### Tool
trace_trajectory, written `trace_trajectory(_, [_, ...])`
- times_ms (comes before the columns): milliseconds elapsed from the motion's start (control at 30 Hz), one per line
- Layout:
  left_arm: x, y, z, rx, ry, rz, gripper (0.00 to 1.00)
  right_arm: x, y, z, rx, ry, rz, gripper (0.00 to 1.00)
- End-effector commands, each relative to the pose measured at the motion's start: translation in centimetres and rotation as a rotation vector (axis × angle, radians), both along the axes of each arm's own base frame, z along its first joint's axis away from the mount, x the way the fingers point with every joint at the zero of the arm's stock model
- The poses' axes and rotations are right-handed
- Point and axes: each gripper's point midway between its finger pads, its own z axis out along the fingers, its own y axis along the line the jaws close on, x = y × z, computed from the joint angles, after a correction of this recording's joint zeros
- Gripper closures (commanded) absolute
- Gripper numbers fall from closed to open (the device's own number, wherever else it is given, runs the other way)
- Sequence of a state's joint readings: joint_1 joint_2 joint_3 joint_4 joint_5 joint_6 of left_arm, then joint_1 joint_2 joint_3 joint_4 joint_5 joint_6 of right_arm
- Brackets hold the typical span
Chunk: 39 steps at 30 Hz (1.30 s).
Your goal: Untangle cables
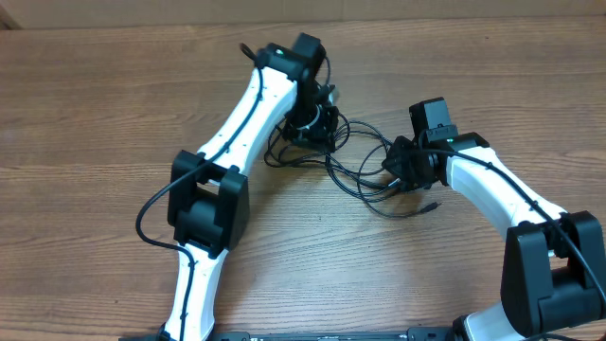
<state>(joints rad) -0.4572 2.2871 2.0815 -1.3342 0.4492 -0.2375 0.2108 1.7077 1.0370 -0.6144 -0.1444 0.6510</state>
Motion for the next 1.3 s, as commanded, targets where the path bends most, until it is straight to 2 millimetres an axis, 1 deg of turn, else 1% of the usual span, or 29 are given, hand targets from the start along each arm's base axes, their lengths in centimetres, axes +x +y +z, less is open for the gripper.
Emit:
trace_trajectory(0, [-1.1, -0.4, -0.2, 0.04, -0.013, -0.028, 0.75, -0.3, -0.4, -0.8, -0.012, 0.022, -0.021, 0.94])
trace_trajectory(100, [-1.9, -1.0, -1.2, 0.05, 0.005, -0.028, 0.68, -0.5, -0.4, -1.4, -0.013, 0.038, -0.02, 0.94])
trace_trajectory(200, [-2.1, -1.2, -2.2, 0.056, 0.007, -0.029, 0.65, -1.0, 0.1, -1.5, 0.011, 0.063, -0.01, 0.93])
trace_trajectory(333, [-1.3, -0.5, -3.4, 0.105, -0.029, 0.0, 0.62, -2.0, 0.1, -1.7, 0.014, 0.106, -0.007, 0.93])
trace_trajectory(467, [-0.4, -0.8, -3.5, 0.092, -0.068, 0.005, 0.61, -2.5, -0.1, -2.0, 0.008, 0.125, -0.008, 0.93])
trace_trajectory(567, [-0.1, -1.0, -3.5, 0.089, -0.069, 0.033, 0.58, -1.9, -0.1, -2.2, 0.007, 0.093, -0.01, 0.93])
trace_trajectory(633, [-0.2, -1.1, -3.5, 0.091, -0.063, 0.04, 0.58, -1.0, -0.2, -2.3, 0.001, 0.048, -0.015, 0.93])
trace_trajectory(733, [-0.6, -1.1, -3.5, 0.097, -0.053, 0.035, 0.58, -0.3, -0.1, -2.5, 0.003, 0.013, -0.017, 0.93])
trace_trajectory(900, [-1.8, -0.7, -3.6, 0.124, -0.009, 0.03, 0.58, 0.0, -0.2, -2.4, -0.001, -0.003, -0.019, 0.93])
trace_trajectory(1000, [-2.1, -0.6, -3.6, 0.13, 0.0, 0.026, 0.58, -0.1, -0.3, -2.5, -0.004, 0.001, -0.02, 0.93])
trace_trajectory(1067, [-2.0, -0.7, -3.6, 0.13, -0.002, 0.026, 0.58, -0.7, -0.4, -2.7, -0.004, 0.03, -0.036, 0.92])
trace_trajectory(1267, [-1.6, -0.9, -3.6, 0.119, -0.021, 0.027, 0.57, -3.5, -0.5, -3.3, -0.005, 0.152, -0.033, 0.93])
